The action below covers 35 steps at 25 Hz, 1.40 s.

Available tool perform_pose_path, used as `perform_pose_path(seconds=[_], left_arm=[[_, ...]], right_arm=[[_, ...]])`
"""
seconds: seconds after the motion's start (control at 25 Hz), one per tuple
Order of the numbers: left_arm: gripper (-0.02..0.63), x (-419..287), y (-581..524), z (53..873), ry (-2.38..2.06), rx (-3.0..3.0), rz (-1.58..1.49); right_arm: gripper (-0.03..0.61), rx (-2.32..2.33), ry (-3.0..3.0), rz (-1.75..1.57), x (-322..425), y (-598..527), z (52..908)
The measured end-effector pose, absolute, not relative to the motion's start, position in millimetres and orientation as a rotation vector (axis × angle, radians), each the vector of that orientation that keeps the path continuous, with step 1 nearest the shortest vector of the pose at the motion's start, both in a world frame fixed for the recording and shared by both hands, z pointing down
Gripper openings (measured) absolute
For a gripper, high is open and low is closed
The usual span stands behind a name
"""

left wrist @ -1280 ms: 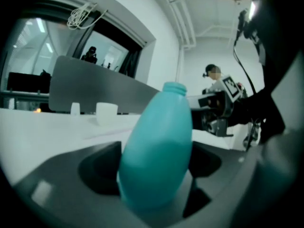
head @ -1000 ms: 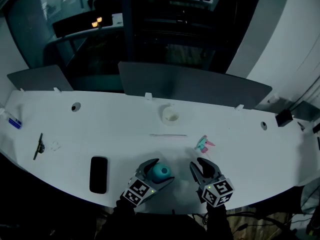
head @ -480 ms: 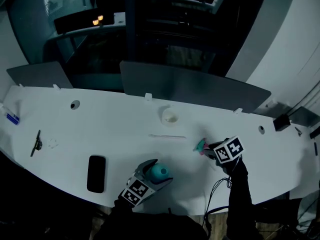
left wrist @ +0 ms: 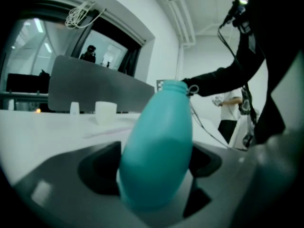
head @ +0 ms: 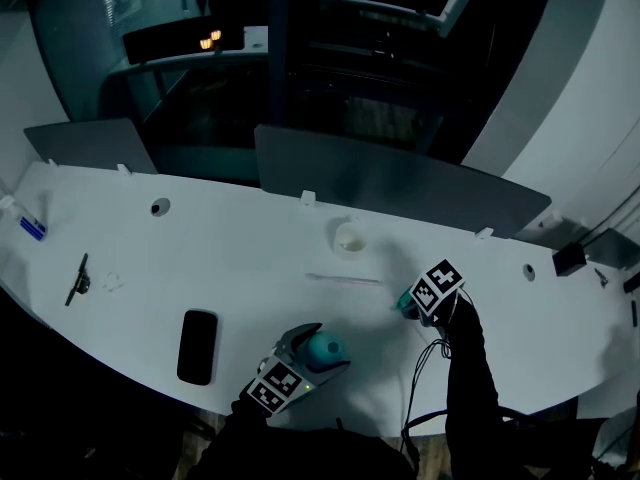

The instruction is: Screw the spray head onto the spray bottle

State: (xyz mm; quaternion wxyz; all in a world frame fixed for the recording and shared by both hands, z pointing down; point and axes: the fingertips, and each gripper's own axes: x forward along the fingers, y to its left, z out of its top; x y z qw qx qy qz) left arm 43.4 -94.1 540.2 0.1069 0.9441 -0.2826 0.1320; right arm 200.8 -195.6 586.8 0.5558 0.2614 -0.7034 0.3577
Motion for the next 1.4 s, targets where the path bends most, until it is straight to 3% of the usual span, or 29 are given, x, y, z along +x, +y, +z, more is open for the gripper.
perform_pose_path(seconds=[0.32, 0.64, 0.8, 0.96, 1.4], left_arm=[[0.419, 42.3, -94.5, 540.9, -0.833, 2.777, 0.389], [0.419, 42.4, -94.7, 540.8, -0.840, 2.785, 0.390], [0.419, 42.8, -93.7, 541.1, -0.837, 2.781, 0.387], [0.419, 42.3, -95.0, 541.8, -0.834, 2.778, 0.395], [0.419, 42.6, -98.6, 538.7, -0.918, 2.768, 0.376]], right_arm=[[0.130, 0.438, -1.629, 0.904, 175.7, -148.0, 593.1], [0.132, 0.395, -1.472, 0.688, 170.7, -125.2, 608.6], [0.132, 0.506, -1.702, 0.752, 159.2, -135.1, 597.8], [0.132, 0.760, -2.113, 0.904, 143.7, -157.6, 543.1], [0.132, 0.974, -3.163, 0.463, 84.1, -128.7, 316.0]])
